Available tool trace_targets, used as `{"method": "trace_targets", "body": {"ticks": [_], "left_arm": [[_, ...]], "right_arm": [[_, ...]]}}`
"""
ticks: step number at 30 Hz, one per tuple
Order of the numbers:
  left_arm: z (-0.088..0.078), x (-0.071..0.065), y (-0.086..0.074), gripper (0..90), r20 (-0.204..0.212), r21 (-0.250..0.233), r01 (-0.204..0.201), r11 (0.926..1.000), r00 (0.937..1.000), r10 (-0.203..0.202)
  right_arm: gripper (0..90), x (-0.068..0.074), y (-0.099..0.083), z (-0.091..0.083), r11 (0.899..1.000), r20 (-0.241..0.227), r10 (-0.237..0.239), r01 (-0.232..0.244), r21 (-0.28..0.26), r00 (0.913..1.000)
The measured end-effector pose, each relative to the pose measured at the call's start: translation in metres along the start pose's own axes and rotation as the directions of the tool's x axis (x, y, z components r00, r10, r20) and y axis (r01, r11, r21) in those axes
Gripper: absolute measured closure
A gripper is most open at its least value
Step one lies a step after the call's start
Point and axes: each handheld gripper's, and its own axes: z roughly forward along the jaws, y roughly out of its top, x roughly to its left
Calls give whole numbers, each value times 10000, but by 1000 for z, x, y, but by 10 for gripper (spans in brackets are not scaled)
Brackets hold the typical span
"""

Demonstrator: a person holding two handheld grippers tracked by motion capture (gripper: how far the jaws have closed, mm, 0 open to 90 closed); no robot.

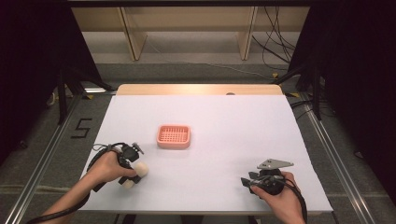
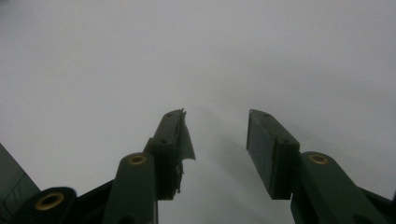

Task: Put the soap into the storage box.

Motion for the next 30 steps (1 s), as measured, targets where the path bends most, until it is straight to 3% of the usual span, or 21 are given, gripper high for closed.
{"method": "trace_targets", "body": {"ticks": [7, 9, 11, 12, 13, 14, 17, 19, 21, 22, 23, 24, 26, 30], "left_arm": [[-4, -1, -6, 484, 44, -568, 119, 9983, 9999, -117], [-5, 1, -7, 485, 13, -657, -93, 9978, 10000, 94], [-6, -1, -9, 486, 67, -935, 163, 9955, 9999, -157], [-7, 1, -9, 486, 67, -879, -64, 9961, 10000, 70], [-7, -1, -10, 486, 97, -1017, 132, 9947, 9999, -122], [-7, 2, -10, 486, 41, -1052, -182, 9943, 9998, 187], [-7, 3, -11, 486, 29, -1243, -202, 9920, 9998, 207], [-6, 2, -13, 486, 23, -1614, 81, 9869, 10000, -78], [-6, 2, -14, 486, 12, -1798, 143, 9836, 9999, -143], [-6, 2, -14, 486, 36, -1820, 127, 9832, 9999, -123], [-7, 2, -15, 487, -36, -1899, 102, 9818, 9999, -111], [-7, 2, -15, 487, -44, -1987, 47, 9800, 10000, -56], [-9, 1, -15, 487, -94, -2048, 12, 9788, 10000, -31], [-11, 1, -15, 487, -105, -2207, -8, 9753, 9999, -15]], "right_arm": [[569, 0, 0, 0, 10000, 7, 5, -5, -8, 10000], [569, 0, 0, 0, 10000, -4, 18, -18, -20, 10000], [569, 0, 0, 0, 10000, -1, 20, -20, -53, 10000], [569, 0, 0, 0, 10000, 15, 19, -19, -47, 10000], [569, -1, 0, 1, 9998, 40, -131, 132, -121, 9999], [569, -1, 0, 0, 9998, 56, -145, 145, -122, 9999], [569, 0, 1, -1, 9999, 40, 60, -59, -157, 10000], [569, -1, 1, -1, 9985, 112, -242, 247, -489, 9996], [569, 0, 1, -1, 9988, 118, -123, 129, -480, 9999], [569, -2, 2, -1, 9980, 78, -252, 256, -573, 9997], [569, -1, 1, -1, 9988, 97, -89, 94, -485, 9999], [569, -2, 2, 0, 9977, 26, -315, 316, -606, 9995], [569, 0, 1, -1, 9988, 111, -102, 107, -476, 9999], [569, -1, 1, -1, 9985, 72, -167, 171, -514, 9998]]}}
